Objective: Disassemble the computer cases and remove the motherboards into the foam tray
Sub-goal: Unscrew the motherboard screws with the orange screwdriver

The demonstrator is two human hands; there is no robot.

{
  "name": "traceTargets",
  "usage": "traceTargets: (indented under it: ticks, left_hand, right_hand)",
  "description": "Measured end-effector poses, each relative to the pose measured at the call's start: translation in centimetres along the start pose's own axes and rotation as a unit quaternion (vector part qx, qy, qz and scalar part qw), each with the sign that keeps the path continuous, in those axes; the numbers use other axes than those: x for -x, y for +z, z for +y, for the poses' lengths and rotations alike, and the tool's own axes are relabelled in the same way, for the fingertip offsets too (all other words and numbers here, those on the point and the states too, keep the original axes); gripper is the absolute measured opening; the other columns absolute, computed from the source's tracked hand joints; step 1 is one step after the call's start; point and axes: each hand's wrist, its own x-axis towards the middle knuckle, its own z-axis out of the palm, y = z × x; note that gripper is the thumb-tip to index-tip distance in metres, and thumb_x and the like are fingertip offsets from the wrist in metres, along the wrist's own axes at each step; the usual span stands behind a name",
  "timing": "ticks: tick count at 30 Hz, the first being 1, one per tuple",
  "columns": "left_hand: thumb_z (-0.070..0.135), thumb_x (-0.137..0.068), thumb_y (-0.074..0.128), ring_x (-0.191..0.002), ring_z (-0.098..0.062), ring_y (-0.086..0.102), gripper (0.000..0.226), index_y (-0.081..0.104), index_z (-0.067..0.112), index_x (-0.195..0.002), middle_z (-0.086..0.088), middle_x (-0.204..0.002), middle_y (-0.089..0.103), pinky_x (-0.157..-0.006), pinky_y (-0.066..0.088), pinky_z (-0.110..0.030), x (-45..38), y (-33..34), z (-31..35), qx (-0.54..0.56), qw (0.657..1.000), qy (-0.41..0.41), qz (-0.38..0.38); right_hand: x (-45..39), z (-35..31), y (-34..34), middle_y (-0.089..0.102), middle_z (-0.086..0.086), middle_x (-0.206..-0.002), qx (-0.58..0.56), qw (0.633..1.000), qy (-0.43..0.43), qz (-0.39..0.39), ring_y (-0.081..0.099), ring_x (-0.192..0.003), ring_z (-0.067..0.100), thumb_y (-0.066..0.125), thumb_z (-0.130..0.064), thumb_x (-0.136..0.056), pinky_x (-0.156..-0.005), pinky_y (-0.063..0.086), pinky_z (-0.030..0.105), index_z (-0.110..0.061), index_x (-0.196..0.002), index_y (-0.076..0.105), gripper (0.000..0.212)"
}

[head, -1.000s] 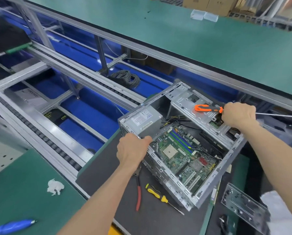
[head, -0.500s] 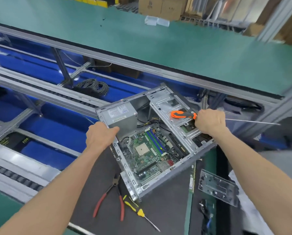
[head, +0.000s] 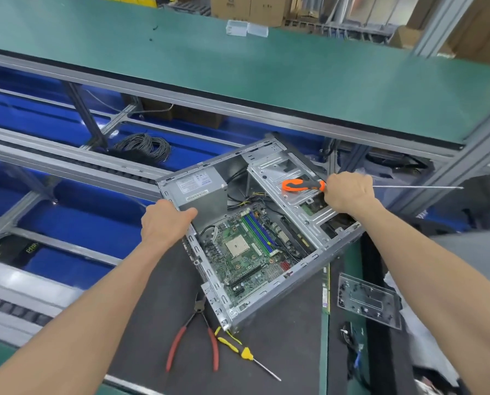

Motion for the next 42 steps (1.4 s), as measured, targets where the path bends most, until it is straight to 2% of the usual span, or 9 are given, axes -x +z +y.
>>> traceTargets:
  ticks: [7,11,19,23,27,30,33,37,42]
  left_hand:
    - [0.040,-0.075,0.067,-0.051,-0.022,0.046,0.043,0.039,0.012,-0.058,-0.004,-0.058,0.050,-0.048,0.036,-0.026,-1.1,-0.3,0.0,0.000,1.000,0.010,-0.008]
    - [0.039,-0.075,0.067,-0.048,-0.020,0.043,0.045,0.037,0.013,-0.056,-0.003,-0.055,0.047,-0.047,0.035,-0.024,-2.3,-0.9,0.2,-0.011,1.000,0.025,-0.009]
    - [0.038,-0.080,0.070,-0.048,-0.022,0.042,0.050,0.035,0.013,-0.055,-0.003,-0.050,0.041,-0.048,0.035,-0.026,-5.1,-2.2,0.4,-0.061,0.997,0.045,-0.025]
    - [0.040,-0.081,0.070,-0.051,-0.023,0.046,0.051,0.037,0.011,-0.054,-0.005,-0.051,0.044,-0.051,0.041,-0.029,-6.3,-2.5,0.7,-0.088,0.994,0.063,-0.034]
    - [0.041,-0.081,0.072,-0.048,-0.022,0.047,0.053,0.041,0.009,-0.052,-0.005,-0.048,0.048,-0.048,0.038,-0.026,-7.3,-2.6,0.7,-0.100,0.992,0.071,-0.026]
    - [0.042,-0.082,0.073,-0.048,-0.022,0.049,0.053,0.044,0.008,-0.054,-0.007,-0.050,0.053,-0.046,0.037,-0.026,-8.0,-2.6,0.7,-0.097,0.992,0.071,-0.025]
    - [0.042,-0.082,0.074,-0.043,-0.021,0.043,0.055,0.042,0.009,-0.051,-0.005,-0.046,0.048,-0.045,0.036,-0.025,-8.6,-2.6,0.8,-0.106,0.990,0.082,-0.034]
    - [0.040,-0.080,0.077,-0.041,-0.021,0.042,0.056,0.039,0.011,-0.052,-0.003,-0.042,0.044,-0.044,0.038,-0.025,-9.4,-2.9,1.2,-0.111,0.989,0.093,-0.031]
    - [0.037,-0.081,0.078,-0.044,-0.020,0.045,0.055,0.039,0.010,-0.053,-0.003,-0.042,0.044,-0.043,0.032,-0.024,-9.9,-3.2,2.0,-0.127,0.986,0.110,-0.019]
  right_hand:
    - [0.3,0.1,0.7,0.041,-0.003,-0.058,0.009,1.000,0.000,-0.002,0.044,-0.056,0.023,0.048,-0.023,-0.089,-0.063,0.034,0.034,-0.021,-0.070,0.048,0.019]
    - [0.3,-0.1,1.2,0.044,-0.004,-0.058,0.004,1.000,0.004,0.014,0.050,-0.060,0.024,0.048,-0.028,-0.088,-0.063,0.034,0.034,-0.022,-0.070,0.051,0.019]
    - [1.0,-1.2,1.0,0.042,-0.004,-0.060,0.009,1.000,-0.008,0.013,0.048,-0.062,0.024,0.047,-0.033,-0.089,-0.066,0.031,0.037,-0.022,-0.077,0.054,0.018]
    - [1.7,-1.4,0.3,0.043,-0.004,-0.059,0.019,1.000,-0.013,0.001,0.040,-0.053,0.020,0.046,-0.033,-0.089,-0.066,0.031,0.036,-0.022,-0.068,0.047,0.024]
    - [2.6,-1.6,-0.2,0.043,-0.005,-0.060,0.014,1.000,-0.023,-0.007,0.047,-0.060,0.023,0.044,-0.037,-0.092,-0.065,0.032,0.034,-0.022,-0.070,0.046,0.027]
    - [3.2,-1.8,-0.5,0.044,-0.005,-0.061,0.012,0.999,-0.026,-0.014,0.044,-0.055,0.021,0.047,-0.039,-0.090,-0.065,0.032,0.033,-0.022,-0.067,0.043,0.029]
    - [3.9,-2.0,-0.6,0.046,-0.005,-0.062,0.004,1.000,-0.021,-0.019,0.037,-0.050,0.017,0.047,-0.040,-0.090,-0.063,0.032,0.033,-0.023,-0.067,0.043,0.029]
    - [5.1,-2.4,-0.6,0.046,-0.006,-0.062,-0.011,1.000,-0.016,-0.015,0.038,-0.050,0.016,0.047,-0.042,-0.090,-0.060,0.029,0.032,-0.023,-0.067,0.041,0.031]
    - [7.1,-3.3,-0.7,0.043,-0.006,-0.061,-0.015,1.000,-0.008,-0.008,0.041,-0.054,0.021,0.048,-0.048,-0.091,-0.057,0.027,0.031,-0.024,-0.065,0.038,0.036]
